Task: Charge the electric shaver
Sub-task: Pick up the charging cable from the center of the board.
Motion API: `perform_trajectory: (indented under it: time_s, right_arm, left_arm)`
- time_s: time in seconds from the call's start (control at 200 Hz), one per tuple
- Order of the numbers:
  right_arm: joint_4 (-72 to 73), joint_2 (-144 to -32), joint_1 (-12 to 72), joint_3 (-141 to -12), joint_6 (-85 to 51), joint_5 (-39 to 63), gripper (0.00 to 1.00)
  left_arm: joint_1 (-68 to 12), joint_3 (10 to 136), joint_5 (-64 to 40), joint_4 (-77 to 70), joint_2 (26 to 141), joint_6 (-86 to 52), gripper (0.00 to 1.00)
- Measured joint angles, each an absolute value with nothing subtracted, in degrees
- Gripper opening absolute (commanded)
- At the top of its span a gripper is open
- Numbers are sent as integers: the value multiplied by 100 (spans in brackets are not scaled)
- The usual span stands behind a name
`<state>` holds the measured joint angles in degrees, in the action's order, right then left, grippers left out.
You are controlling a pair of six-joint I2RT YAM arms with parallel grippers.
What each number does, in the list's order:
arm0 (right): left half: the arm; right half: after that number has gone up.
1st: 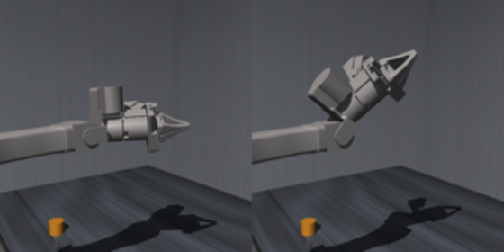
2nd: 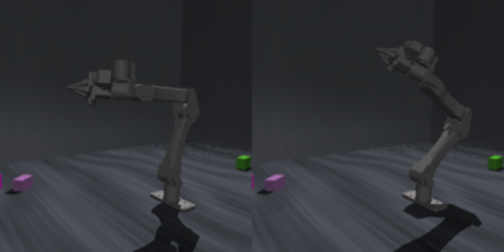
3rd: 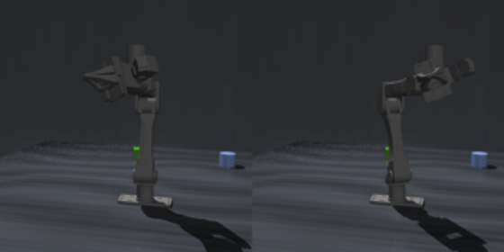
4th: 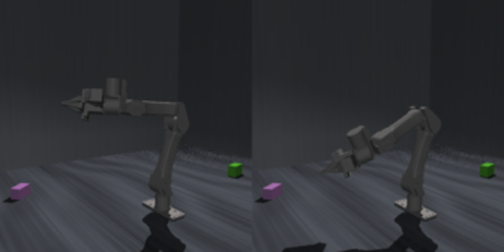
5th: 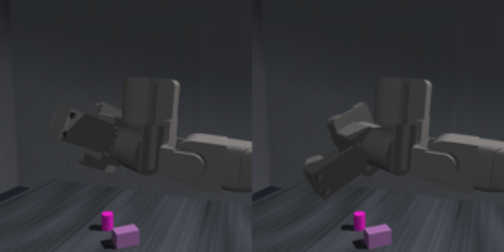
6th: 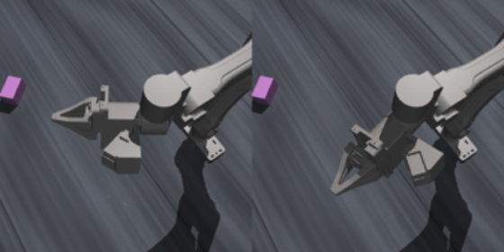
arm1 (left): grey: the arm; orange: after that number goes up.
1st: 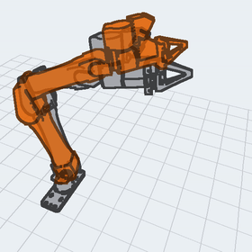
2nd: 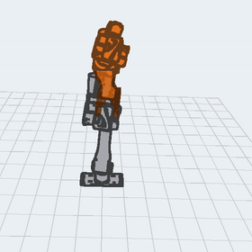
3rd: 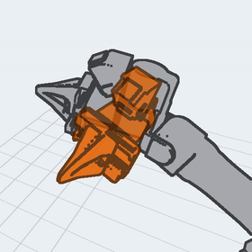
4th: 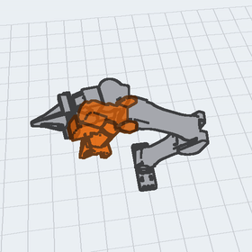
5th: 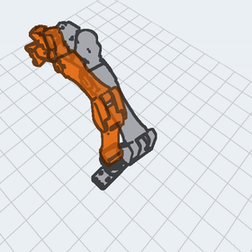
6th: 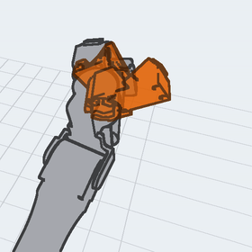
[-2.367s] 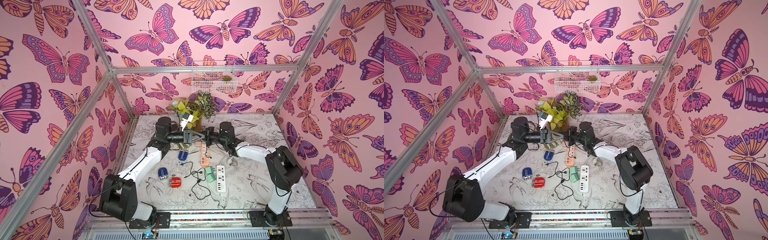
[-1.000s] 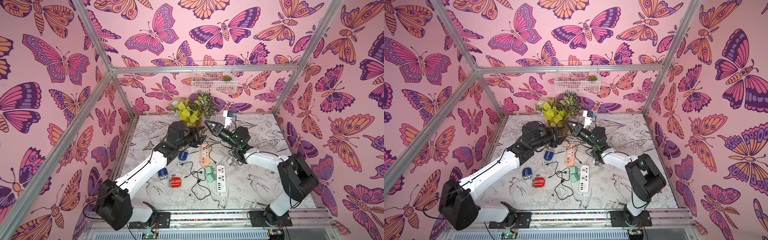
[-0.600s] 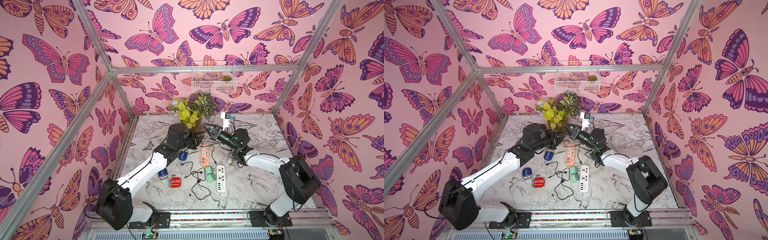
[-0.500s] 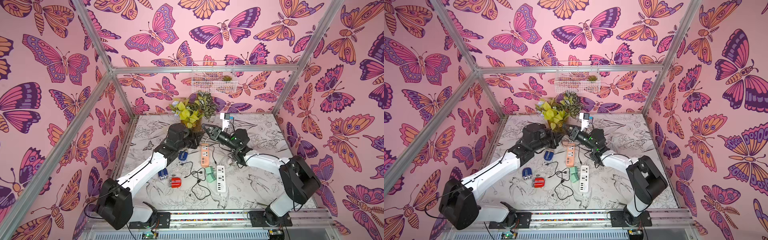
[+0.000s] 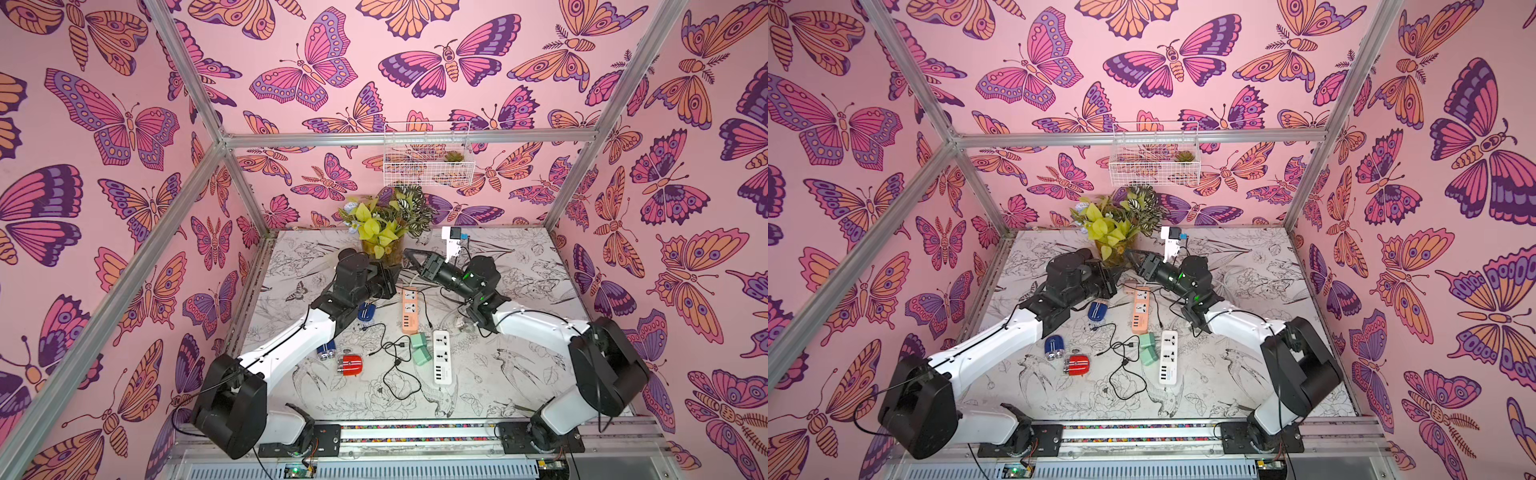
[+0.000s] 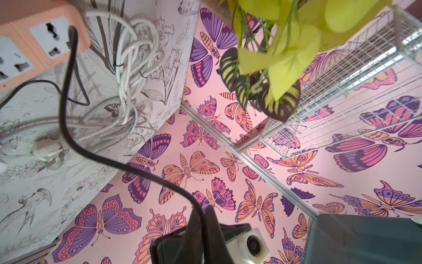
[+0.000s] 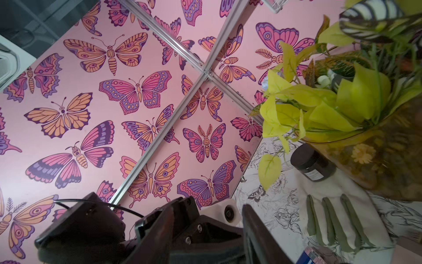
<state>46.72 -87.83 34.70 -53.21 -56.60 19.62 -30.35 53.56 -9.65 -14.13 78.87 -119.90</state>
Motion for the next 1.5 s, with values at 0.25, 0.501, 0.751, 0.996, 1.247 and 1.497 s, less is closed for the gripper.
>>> perform_trajectory:
  time_s: [0.25,0.501,0.751,0.996,1.247,1.497]
  right_arm:
    - [2296,-7402,3129,-5546,-6906,1363,59]
    - [622,-7229,2864,-5603,-8952,1518,50]
    - [644,-7542,3092,-5485,-10938,1750,50]
    - [1365,-8049,3538,-5485,-11749,1712,50]
    - [1868,-8401,3577,-5485,-11917,1664,50]
    - [2440,-8567,3577,-5384,-11992,1492,24]
  left_arm:
    - [-3013,4838,-510,-2451,8058,-11990,0]
    - [-3002,4772,-416,-2683,8112,-11990,0]
    - [-3004,4491,-285,-3822,8254,-11476,0]
    - [-3041,4075,-169,-5258,9043,-11067,0]
    - [-3083,4062,-163,-5878,9164,-10949,0]
    - [-3085,4062,-165,-5913,9164,-10930,0]
